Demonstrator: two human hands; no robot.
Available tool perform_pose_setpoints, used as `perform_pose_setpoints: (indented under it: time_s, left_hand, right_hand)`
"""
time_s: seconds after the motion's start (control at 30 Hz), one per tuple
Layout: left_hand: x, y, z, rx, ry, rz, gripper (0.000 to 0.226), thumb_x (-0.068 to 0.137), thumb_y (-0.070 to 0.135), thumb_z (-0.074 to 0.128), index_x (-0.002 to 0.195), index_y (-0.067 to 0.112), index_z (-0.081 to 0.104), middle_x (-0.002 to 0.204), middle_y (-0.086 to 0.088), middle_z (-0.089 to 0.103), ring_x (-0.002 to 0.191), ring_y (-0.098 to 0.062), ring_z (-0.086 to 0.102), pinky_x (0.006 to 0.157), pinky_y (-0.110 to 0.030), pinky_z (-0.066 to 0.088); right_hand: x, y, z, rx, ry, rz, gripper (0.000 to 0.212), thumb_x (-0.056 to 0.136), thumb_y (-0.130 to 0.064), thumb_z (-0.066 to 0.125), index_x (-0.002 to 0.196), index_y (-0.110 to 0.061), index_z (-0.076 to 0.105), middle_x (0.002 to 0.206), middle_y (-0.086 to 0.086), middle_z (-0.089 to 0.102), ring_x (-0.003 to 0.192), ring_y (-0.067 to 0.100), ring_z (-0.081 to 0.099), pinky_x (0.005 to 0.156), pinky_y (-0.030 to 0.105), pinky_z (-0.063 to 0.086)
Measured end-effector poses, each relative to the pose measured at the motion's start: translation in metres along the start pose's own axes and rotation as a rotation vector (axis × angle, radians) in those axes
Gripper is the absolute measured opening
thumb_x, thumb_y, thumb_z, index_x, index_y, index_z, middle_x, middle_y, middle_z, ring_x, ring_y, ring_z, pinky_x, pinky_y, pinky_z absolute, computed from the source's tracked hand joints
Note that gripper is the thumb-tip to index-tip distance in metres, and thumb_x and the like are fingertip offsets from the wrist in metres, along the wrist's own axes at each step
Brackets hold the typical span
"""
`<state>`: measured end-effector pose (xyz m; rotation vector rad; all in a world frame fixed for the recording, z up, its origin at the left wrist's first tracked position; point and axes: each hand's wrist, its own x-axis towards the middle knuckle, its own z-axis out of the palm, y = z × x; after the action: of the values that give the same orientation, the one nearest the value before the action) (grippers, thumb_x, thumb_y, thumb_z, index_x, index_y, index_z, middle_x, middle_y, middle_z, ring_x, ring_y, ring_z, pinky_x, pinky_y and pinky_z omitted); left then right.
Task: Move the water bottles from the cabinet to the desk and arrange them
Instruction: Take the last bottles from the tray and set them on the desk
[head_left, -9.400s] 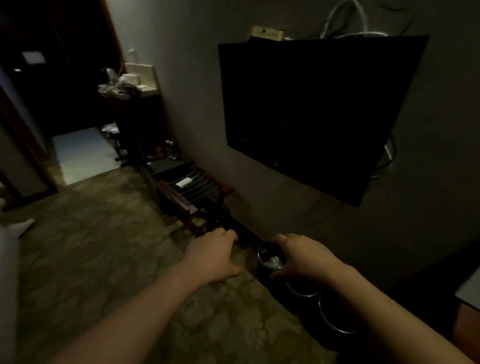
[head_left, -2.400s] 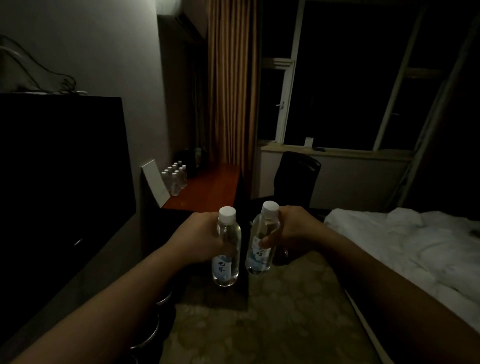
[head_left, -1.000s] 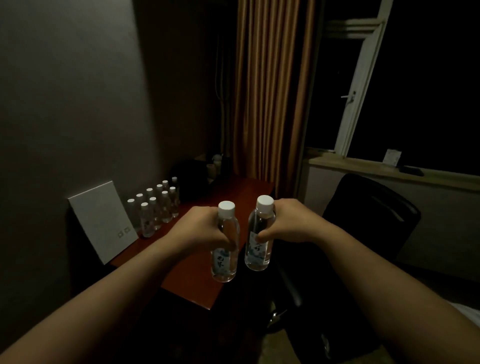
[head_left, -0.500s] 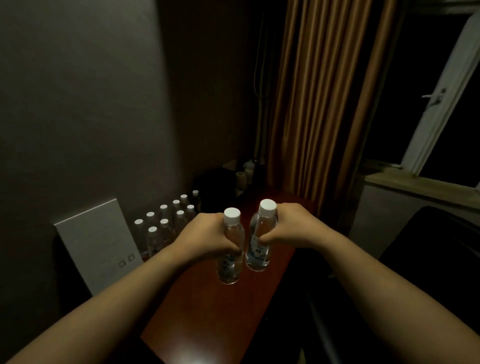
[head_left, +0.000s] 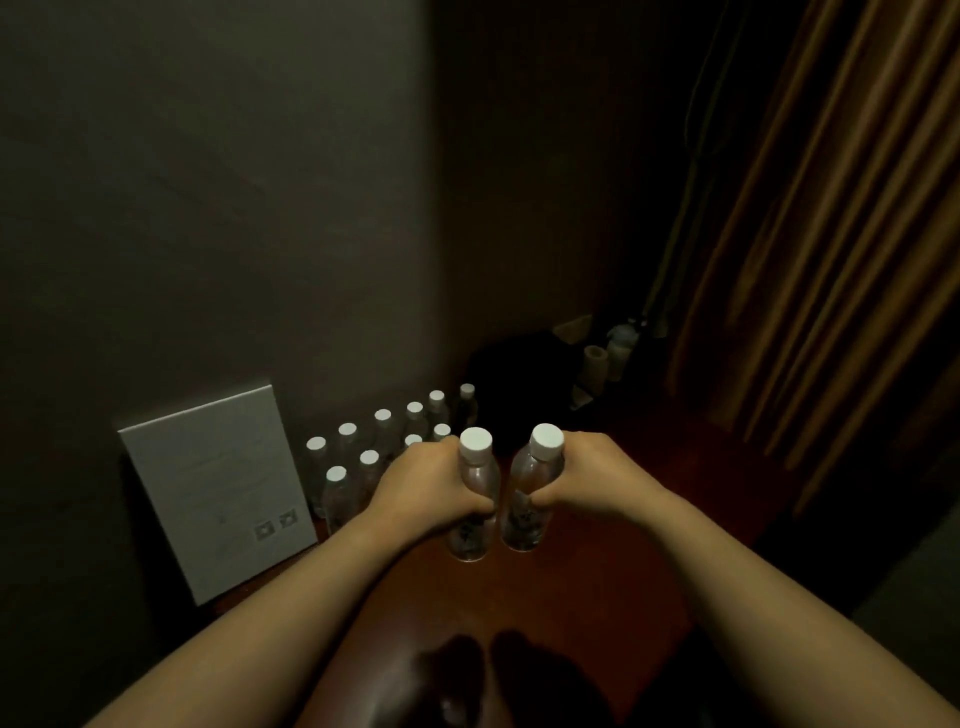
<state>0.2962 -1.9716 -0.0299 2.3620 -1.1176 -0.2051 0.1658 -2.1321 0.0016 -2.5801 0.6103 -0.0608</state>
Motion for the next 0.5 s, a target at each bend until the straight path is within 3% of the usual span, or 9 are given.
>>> perform_pose_setpoints:
  time_s: [0.13,0.33,0.5]
  left_hand:
    - [0.055,-0.005,0.029,0.019,0.028,-0.124,0.054,0.058,0.053,0.076,0.097,0.022,0.058,0.091,0.005,0.062,0.09,-0.019,0.059,0.073,-0.037,0.055]
    - [0.127,-0.01,0.071,0.024,0.076,-0.287,0.054,0.06,0.052,0.074,0.101,0.02,0.058,0.096,0.002,0.067,0.093,-0.023,0.064,0.071,-0.034,0.053]
    - [0.174,-0.015,0.105,0.004,0.101,-0.376,0.054,0.057,0.057,0.069,0.096,0.022,0.056,0.094,0.001,0.065,0.09,-0.023,0.065,0.069,-0.035,0.053]
  right_hand:
    - [0.064,0.043,-0.006,0.026,-0.039,-0.024,0.039,0.068,-0.028,0.085,0.099,-0.028,0.06,0.1,-0.009,0.064,0.091,0.009,0.061,0.069,0.02,0.045]
    - [0.151,0.099,-0.005,0.034,-0.11,-0.05,0.048,0.065,-0.031,0.085,0.106,-0.026,0.06,0.103,-0.008,0.063,0.095,0.012,0.062,0.081,0.032,0.055]
    - [0.21,0.131,0.005,0.068,-0.166,-0.058,0.045,0.063,-0.028,0.085,0.102,-0.025,0.063,0.1,-0.008,0.065,0.093,0.011,0.062,0.077,0.026,0.052]
